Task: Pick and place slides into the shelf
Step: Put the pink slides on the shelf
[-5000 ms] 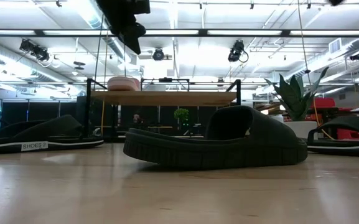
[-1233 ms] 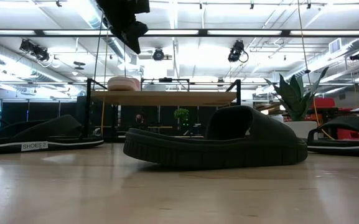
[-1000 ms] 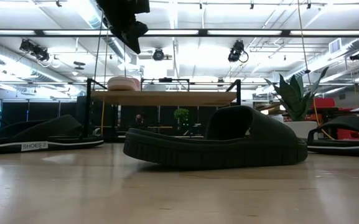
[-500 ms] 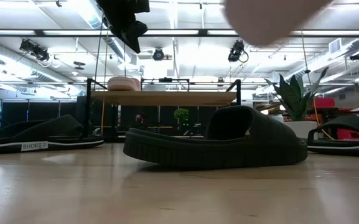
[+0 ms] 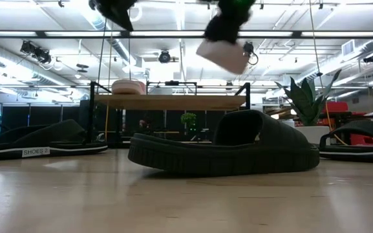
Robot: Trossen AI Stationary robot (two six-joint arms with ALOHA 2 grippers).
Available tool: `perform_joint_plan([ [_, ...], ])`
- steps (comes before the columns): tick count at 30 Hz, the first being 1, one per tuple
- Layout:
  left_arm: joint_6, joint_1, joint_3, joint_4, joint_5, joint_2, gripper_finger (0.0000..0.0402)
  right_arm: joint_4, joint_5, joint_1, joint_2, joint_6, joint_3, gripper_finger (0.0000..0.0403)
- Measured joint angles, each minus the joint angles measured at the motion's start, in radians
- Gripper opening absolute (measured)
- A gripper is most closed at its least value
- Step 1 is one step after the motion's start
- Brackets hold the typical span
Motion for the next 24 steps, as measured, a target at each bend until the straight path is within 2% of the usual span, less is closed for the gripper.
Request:
perform_joint_plan([
  [2,0.0,0.001,-0.001,-0.011,0.001,-0.035,0.0019,0.204,-0.108,-0.099,0.0,-0.192,0.002,0.001],
  [5,0.0,0.002,0.0,-0.014,0.001,-0.061,0.0016,0.51,-0.341,-0.226,0.001,-0.422,0.002,0.0009],
  [8,0.0,0.002,-0.001,-0.026,0.002,-0.068,0.0019,0.746,-0.45,-0.318,0.0,-0.59,0.002,0.0009],
  [11,0.0,0.002,-0.001,-0.059,0.002,-0.07,0.0024,0.876,-0.574,-0.388,0.0,-0.675,0.002,0.0009],
  [15,-0.001,0.002,-0.001,-0.084,0.002,-0.067,0.0029,0.952,-0.751,-0.45,0.01,-0.645,0.003,0.0009],
  [19,-0.003,0.002,-0.001,-0.084,0.002,-0.067,0.0026,0.97,-0.781,-0.484,0.057,-0.616,0.003,0.0009],
  [24,-0.008,0.002,-0.001,-0.084,0.002,-0.067,0.0017,1.082,-0.777,-0.493,0.121,-0.648,0.002,0.0009],
])
